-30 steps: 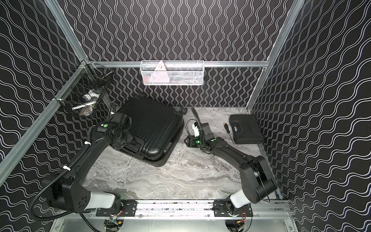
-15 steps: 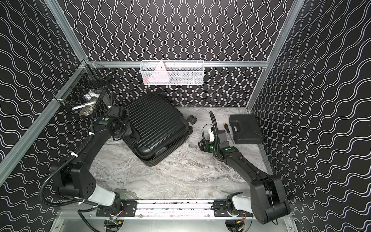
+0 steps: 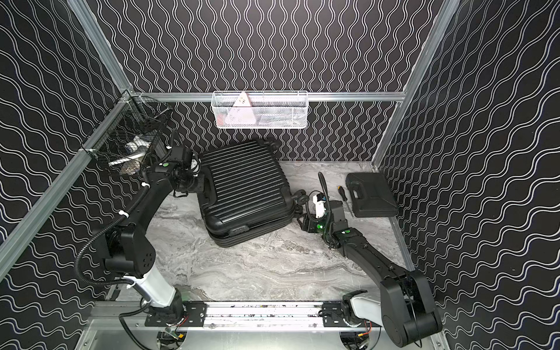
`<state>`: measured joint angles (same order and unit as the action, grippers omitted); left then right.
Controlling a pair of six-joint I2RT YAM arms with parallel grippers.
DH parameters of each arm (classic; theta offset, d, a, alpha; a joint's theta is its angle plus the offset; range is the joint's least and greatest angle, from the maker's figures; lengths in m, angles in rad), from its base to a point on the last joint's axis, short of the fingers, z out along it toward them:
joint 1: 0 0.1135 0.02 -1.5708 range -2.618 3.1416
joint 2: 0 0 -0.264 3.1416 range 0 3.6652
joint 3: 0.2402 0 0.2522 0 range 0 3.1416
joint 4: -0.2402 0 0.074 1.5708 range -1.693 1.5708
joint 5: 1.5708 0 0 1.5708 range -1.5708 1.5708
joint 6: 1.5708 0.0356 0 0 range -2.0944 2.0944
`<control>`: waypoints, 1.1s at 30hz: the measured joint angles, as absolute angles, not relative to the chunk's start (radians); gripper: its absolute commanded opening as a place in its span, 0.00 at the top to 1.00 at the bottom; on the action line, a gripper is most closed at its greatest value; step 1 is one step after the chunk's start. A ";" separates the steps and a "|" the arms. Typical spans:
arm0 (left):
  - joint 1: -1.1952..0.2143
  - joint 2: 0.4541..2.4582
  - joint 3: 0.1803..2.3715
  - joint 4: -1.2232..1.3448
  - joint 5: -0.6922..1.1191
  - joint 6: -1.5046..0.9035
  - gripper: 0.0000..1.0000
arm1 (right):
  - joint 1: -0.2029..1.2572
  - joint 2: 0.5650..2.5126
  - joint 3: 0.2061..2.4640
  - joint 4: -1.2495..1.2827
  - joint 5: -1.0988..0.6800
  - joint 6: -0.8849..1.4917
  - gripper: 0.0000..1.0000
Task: Close the suitcase zippers
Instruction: Adjust the suitcase at the center of the board, then pick up the suitcase from the center of the board.
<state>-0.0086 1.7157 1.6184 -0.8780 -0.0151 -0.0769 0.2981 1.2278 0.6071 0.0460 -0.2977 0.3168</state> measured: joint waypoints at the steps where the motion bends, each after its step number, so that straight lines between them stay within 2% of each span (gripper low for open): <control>1: -0.010 1.714 1.614 -0.878 -0.015 -0.077 0.48 | 0.298 1.226 0.605 0.048 -0.297 0.315 0.32; 7: -0.020 1.657 1.500 -0.863 0.014 -0.114 0.52 | 0.299 1.224 0.602 0.050 -0.297 0.304 0.32; 9: -0.023 1.645 1.474 -0.832 0.010 -0.141 0.57 | 0.299 1.226 0.603 0.051 -0.297 0.303 0.32; 11: -0.022 1.645 1.469 -0.821 0.006 -0.171 0.67 | 0.299 1.227 0.603 0.051 -0.297 0.302 0.32; 12: -0.023 1.647 1.472 -0.820 -0.003 -0.198 0.67 | 0.299 1.227 0.603 0.051 -0.297 0.302 0.32; 17: -0.017 1.668 1.537 -0.870 -0.057 -0.225 0.70 | 0.298 1.217 0.588 0.060 -0.297 0.297 0.32; 22: -0.009 1.728 1.694 -0.965 -0.036 -0.187 0.71 | 0.303 1.175 0.535 0.115 -0.312 0.280 0.33; 28: 0.015 1.819 1.839 -1.046 -0.015 -0.123 0.70 | 0.373 1.144 0.414 0.273 -0.348 0.260 0.40; 33: 0.046 1.908 1.920 -1.095 0.021 -0.075 0.68 | 0.430 1.192 0.375 0.406 -0.385 0.221 0.55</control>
<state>0.0460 1.9076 1.9198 -1.0954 0.0208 -0.0746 0.4297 1.1915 0.3752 0.4057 -0.3851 0.2214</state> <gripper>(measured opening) 0.314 0.490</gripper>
